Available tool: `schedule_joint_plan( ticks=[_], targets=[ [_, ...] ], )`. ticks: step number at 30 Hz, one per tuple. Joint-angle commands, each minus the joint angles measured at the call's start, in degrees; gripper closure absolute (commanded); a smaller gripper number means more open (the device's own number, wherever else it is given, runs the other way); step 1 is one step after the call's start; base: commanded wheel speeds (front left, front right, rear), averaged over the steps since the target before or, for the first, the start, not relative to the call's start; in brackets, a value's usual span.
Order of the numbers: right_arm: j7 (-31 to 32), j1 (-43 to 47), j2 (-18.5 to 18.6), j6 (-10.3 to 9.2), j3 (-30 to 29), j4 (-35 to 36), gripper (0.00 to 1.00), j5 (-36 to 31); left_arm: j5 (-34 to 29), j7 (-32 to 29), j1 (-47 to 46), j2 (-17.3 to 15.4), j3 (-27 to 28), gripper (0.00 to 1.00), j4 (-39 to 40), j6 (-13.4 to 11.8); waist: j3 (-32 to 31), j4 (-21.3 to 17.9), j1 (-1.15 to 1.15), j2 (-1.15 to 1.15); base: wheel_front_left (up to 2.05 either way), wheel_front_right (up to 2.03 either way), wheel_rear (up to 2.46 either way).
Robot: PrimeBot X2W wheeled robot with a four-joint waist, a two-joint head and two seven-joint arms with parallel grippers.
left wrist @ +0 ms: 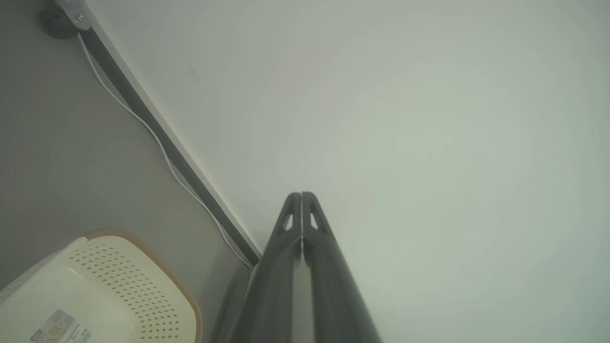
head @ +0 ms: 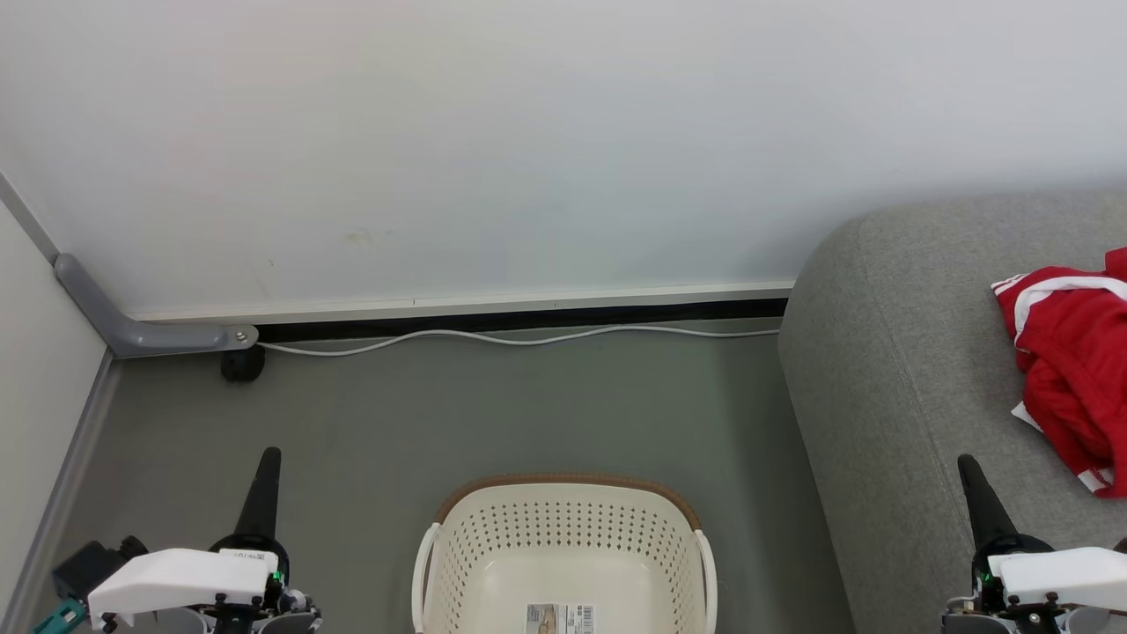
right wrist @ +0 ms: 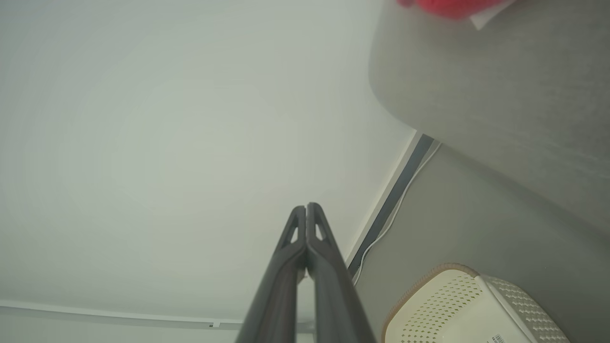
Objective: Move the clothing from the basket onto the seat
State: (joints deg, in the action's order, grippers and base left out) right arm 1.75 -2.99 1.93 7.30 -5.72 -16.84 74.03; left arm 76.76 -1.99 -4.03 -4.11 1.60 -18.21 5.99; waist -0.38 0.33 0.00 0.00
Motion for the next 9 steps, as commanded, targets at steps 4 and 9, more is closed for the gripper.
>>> schedule_joint_plan(
  ticks=[4, 9],
  targets=[
    [1.1, -2.6, 0.8, 0.16, 0.4, 2.2, 1.00, 3.6, 3.2, -0.9, -2.1, -0.3, 2.3, 1.00, 2.2, 0.7, 0.1, 0.0, 0.00, 0.00, 0.00, 0.00, 0.00],
    [1.9, -2.8, 0.9, 0.16, 0.2, 2.3, 1.00, 6.9, 6.0, -1.7, -2.1, 0.1, 2.9, 1.00, 2.6, 0.9, 0.2, -0.1, 0.00, 0.00, 0.00, 0.00, 0.00]
  ],
)
